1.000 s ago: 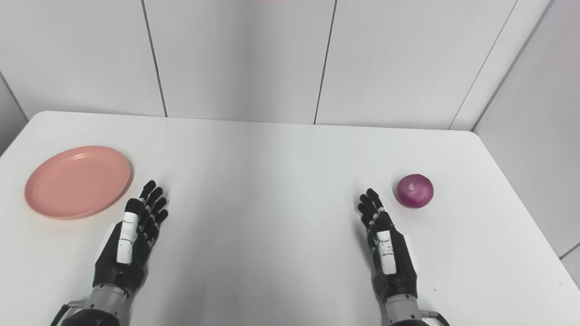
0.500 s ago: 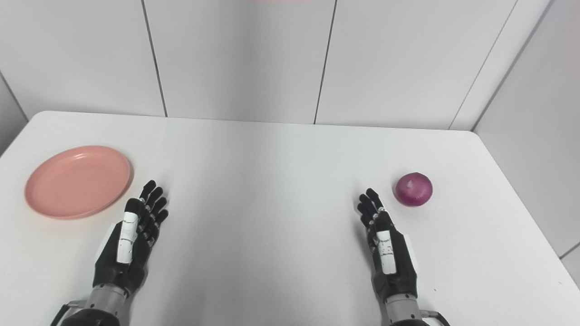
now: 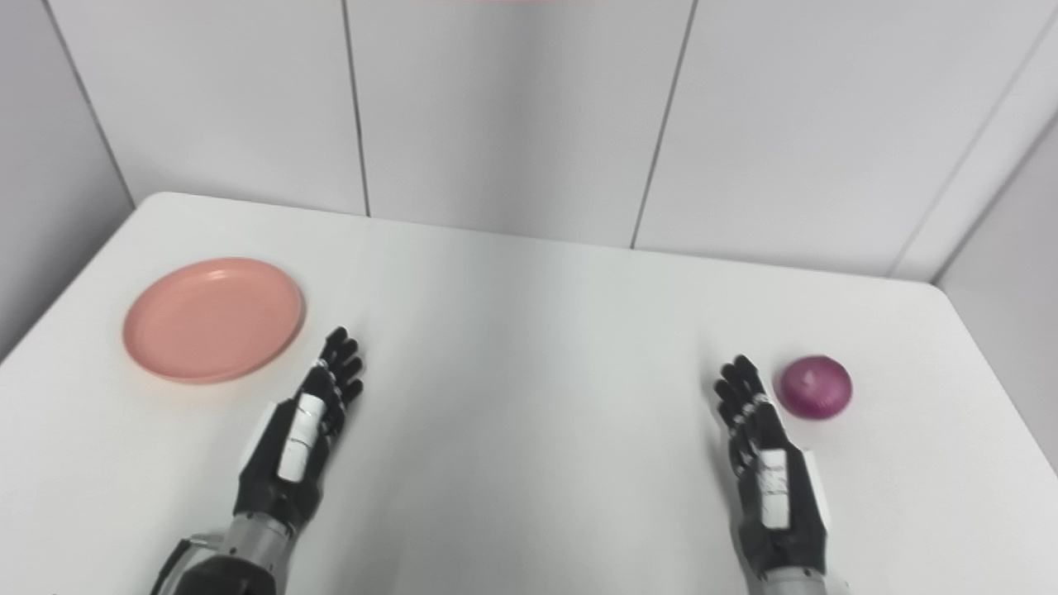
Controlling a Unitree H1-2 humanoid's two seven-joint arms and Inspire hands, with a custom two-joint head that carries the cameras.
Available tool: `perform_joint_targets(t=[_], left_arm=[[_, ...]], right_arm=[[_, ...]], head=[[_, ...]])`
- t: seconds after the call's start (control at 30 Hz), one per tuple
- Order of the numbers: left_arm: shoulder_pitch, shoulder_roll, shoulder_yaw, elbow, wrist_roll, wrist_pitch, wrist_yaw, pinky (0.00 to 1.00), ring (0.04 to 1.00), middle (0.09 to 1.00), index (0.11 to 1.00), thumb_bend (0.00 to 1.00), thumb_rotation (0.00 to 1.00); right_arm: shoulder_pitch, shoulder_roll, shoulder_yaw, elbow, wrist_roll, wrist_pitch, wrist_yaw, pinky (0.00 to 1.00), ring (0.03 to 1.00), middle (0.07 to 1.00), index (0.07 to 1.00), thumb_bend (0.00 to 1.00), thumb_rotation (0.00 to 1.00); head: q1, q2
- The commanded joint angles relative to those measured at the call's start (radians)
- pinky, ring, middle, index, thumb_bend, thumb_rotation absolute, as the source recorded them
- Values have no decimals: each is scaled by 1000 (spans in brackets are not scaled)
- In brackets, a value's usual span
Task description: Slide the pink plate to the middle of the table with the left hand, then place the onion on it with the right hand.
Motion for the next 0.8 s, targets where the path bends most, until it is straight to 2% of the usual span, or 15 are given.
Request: perform_joint_targets(t=[0.0,0.17,0.47,0.77], left_arm=[[112,-75,-9,44,13,-15,23,1000,1000,1000,1000,875,869],[103,-92,-23,66,10,-26,40,1000,1000,1000,1000,862,850],[87,-110,-51,87,30,-36,74,1000,1000,1000,1000,794,790],[72,-115,-66,126,43,-57,92,1000,1000,1000,1000,817,767]], right_arm=[[101,-12,-16,212,30,-87,55,1000,968,951,969,843,936],[93,-30,-25,243,38,-90,73,1000,987,965,988,814,993],[79,-47,-42,275,94,-74,121,1000,1000,996,1000,738,1000],[59,-53,-56,320,96,-79,127,1000,1000,997,1000,770,1000]], head=[[23,-10],[88,-33],[163,-57],[212,-93]])
